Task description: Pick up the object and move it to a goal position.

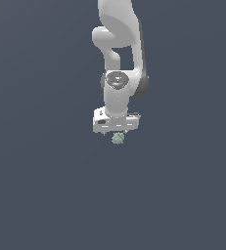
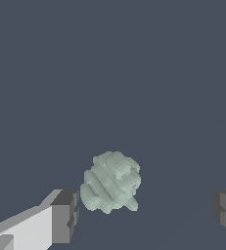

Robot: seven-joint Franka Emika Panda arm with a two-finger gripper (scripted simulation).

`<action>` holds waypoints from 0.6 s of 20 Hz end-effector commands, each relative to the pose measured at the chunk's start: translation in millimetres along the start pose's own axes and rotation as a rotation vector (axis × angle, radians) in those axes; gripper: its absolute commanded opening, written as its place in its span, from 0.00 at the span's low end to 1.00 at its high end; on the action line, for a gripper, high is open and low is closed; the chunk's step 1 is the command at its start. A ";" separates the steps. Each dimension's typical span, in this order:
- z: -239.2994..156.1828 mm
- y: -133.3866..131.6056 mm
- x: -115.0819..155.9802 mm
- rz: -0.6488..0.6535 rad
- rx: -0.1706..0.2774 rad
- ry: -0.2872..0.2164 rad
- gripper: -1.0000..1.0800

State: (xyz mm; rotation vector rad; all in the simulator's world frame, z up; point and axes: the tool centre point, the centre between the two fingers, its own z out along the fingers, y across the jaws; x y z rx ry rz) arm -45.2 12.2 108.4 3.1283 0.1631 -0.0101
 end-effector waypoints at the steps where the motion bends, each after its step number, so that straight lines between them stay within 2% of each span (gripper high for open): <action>1: 8.6 -8.6 -7.2 -0.023 0.004 0.004 0.96; 12: 20.2 -18.9 -16.5 -0.051 0.008 0.006 0.96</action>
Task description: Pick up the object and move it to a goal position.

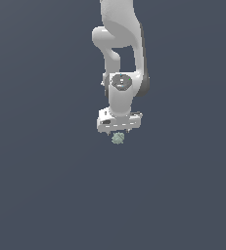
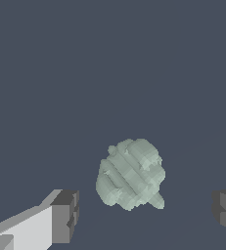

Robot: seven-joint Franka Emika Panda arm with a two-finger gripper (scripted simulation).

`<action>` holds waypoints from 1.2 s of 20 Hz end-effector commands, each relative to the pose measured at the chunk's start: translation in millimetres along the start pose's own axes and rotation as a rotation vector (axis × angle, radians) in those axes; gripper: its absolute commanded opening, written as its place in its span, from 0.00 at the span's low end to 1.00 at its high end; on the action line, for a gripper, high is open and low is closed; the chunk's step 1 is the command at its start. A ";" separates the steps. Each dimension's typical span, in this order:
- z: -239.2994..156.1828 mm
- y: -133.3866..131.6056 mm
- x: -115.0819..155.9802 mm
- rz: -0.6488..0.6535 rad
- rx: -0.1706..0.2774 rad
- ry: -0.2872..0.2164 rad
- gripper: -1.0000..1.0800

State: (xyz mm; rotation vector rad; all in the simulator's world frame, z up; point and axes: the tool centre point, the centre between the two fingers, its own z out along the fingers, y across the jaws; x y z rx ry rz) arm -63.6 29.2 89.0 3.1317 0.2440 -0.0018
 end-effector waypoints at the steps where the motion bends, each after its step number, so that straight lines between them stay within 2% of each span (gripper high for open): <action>1: 2.6 0.1 -0.2 0.000 0.000 0.000 0.96; 11: 43.3 -0.7 -1.7 -0.002 0.000 0.001 0.96; 16: 50.4 -0.5 -1.1 -0.002 0.000 0.001 0.96; 17: 50.4 -0.5 -1.1 -0.002 0.000 0.001 0.00; 24: 50.4 -0.5 -1.1 -0.002 0.000 0.001 0.00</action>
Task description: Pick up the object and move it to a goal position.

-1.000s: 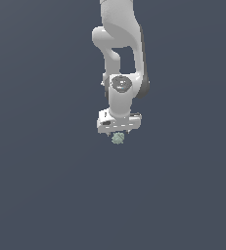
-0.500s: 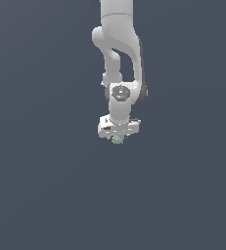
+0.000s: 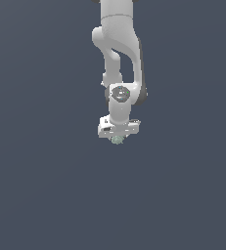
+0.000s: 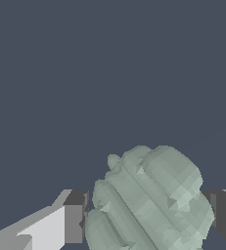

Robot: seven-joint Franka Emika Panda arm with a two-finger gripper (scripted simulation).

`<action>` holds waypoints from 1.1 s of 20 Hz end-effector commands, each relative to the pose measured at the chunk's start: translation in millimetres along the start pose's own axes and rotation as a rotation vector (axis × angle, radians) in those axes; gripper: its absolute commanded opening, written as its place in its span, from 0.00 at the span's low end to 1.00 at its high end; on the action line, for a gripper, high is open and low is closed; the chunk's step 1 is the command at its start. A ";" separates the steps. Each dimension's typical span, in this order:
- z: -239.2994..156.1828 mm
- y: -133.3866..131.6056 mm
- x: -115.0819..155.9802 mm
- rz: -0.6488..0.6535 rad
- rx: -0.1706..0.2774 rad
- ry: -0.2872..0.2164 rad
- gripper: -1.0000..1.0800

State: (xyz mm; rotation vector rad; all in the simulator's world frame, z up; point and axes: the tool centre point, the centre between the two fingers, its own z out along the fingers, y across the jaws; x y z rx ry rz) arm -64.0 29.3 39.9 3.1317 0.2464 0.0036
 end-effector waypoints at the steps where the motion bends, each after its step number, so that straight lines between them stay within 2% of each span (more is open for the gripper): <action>1: 1.3 -0.4 -0.8 -0.001 0.000 -0.002 0.00; 12: -21.5 7.1 5.7 0.000 0.000 0.000 0.00; 22: -93.5 30.4 25.7 0.000 0.001 -0.001 0.00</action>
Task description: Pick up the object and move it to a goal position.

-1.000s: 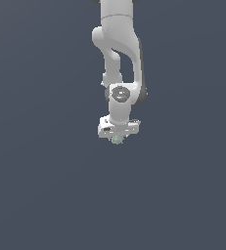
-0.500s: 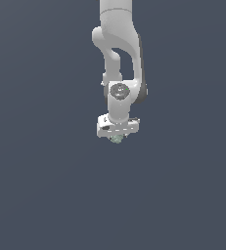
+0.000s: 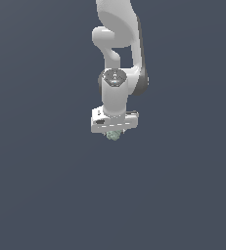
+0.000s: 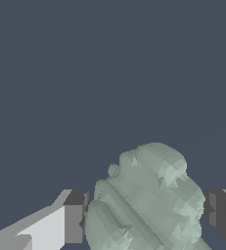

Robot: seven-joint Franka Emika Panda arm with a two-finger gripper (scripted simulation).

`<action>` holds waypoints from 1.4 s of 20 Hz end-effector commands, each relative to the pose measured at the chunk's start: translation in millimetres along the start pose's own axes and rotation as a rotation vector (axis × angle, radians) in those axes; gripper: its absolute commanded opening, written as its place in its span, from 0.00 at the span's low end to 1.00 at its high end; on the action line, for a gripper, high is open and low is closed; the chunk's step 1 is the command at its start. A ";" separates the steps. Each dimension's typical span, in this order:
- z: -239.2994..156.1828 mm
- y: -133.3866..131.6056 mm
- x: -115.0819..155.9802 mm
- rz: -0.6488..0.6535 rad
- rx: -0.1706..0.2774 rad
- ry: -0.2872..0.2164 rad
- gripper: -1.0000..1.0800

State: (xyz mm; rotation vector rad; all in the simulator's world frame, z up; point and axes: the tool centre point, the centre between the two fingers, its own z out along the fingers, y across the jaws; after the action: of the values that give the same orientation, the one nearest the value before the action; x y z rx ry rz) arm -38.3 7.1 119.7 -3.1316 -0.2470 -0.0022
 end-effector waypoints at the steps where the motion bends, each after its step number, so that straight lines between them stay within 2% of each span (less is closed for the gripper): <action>1: -23.5 7.5 6.3 0.000 0.000 0.000 0.00; 17: -175.3 57.1 50.9 -0.001 0.001 0.000 0.00; 28: -250.7 82.3 75.6 -0.001 0.000 -0.001 0.00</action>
State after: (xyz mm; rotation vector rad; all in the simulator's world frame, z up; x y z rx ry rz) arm 45.7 -60.0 361.4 -3.1314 -0.2476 -0.0023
